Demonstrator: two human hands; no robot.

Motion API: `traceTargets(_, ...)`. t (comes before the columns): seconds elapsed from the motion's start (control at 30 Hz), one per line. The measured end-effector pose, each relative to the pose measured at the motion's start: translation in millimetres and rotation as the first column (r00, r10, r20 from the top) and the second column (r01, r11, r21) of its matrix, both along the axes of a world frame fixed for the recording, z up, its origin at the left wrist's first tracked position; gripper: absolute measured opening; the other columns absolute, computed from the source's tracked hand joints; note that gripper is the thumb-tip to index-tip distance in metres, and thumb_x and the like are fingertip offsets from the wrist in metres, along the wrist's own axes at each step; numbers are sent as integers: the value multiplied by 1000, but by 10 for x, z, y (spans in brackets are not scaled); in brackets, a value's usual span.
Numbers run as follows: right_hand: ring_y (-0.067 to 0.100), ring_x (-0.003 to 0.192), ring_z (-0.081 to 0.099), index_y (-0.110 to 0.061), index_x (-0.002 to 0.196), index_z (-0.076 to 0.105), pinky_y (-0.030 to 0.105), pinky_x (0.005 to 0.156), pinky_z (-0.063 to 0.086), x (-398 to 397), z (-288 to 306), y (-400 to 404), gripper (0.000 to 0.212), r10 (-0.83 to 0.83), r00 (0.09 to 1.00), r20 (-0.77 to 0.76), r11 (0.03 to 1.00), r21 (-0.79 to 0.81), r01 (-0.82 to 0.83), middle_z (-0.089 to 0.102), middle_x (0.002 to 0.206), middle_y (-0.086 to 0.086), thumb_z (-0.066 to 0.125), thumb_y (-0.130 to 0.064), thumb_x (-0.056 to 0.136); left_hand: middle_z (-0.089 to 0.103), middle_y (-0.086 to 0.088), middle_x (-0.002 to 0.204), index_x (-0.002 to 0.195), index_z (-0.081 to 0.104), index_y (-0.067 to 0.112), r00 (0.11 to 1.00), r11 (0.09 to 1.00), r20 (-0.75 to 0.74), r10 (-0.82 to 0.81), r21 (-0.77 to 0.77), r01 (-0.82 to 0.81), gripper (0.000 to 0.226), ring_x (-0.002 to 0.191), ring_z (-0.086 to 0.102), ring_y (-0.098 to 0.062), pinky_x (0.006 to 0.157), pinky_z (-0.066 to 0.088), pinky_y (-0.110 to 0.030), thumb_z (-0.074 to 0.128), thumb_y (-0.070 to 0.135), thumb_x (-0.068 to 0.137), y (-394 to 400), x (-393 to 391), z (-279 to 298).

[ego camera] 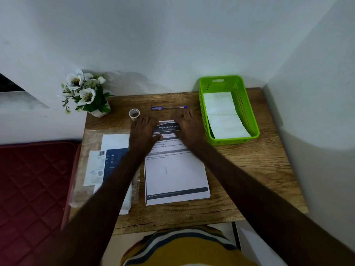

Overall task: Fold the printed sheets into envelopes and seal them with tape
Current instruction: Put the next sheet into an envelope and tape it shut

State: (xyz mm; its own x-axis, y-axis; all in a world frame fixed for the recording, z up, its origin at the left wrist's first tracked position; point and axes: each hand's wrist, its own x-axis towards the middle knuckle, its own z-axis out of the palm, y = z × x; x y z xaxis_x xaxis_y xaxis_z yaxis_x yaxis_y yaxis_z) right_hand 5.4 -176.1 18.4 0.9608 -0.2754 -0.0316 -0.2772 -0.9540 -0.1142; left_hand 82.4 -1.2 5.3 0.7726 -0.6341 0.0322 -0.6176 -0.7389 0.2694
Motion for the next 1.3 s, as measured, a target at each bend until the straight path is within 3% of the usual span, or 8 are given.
traceTargets(0.17,36,131,49,-7,135,57,46,100,44,-120,1,90,53,-12,1000,22,987,-161,16,53,144,18,68,-30,89,64,-12,126,118,60,14,997,999,69,22,39,-25,40,125,53,-33,110,36,-48,76,34,87,-20,-136,16)
traceTargets(0.37,32,105,64,-15,100,70,42,86,50,-327,-54,142,19,50,981,185,954,-300,8,71,105,9,73,-21,82,73,-17,109,114,65,9,968,992,246,-49,125,19,33,110,65,-38,111,40,-57,77,17,85,-26,-401,-7)
traceTargets(0.53,33,92,65,-12,103,70,44,81,50,-484,-191,190,15,116,937,329,964,-265,-27,70,90,9,60,-8,93,69,-17,127,130,65,9,983,994,166,-77,84,64,49,120,64,-38,114,37,-60,80,16,83,36,-551,-124)
traceTargets(0.67,33,89,65,-10,93,72,45,80,50,-611,-295,233,8,160,922,352,962,-264,-66,71,96,10,69,-16,88,54,-14,150,142,57,10,993,995,88,-75,74,69,56,140,50,-34,121,27,-58,64,34,93,116,-623,-210)
traceTargets(0.8,34,97,64,-6,103,71,47,85,47,-714,-367,289,44,112,965,239,986,-149,-77,70,111,14,60,-47,89,41,-12,160,150,48,10,993,994,71,-90,74,84,64,149,37,-31,122,23,-56,44,45,96,182,-698,-251)
traceTargets(0.93,35,112,61,-5,122,68,50,95,45,-801,-418,317,63,80,984,158,994,-88,-67,64,134,16,51,-58,93,28,-9,167,157,36,13,995,993,53,-82,95,77,61,155,24,-28,124,19,-54,29,42,103,211,-723,-308)
traceTargets(1.13,32,131,55,-6,134,63,57,106,42,-738,-431,453,48,37,986,160,999,-42,-30,58,145,14,47,-37,101,16,-7,170,161,25,14,998,992,9,-59,108,58,59,158,10,-24,128,10,-50,24,41,108,208,-730,-393)
traceTargets(1.3,25,154,24,-10,158,32,57,123,17,-696,-511,600,55,98,995,12,993,57,-99,31,164,11,34,-33,108,16,-8,170,161,25,12,999,996,-10,-45,74,45,59,158,10,-23,128,11,-48,27,38,107,195,-756,-436)
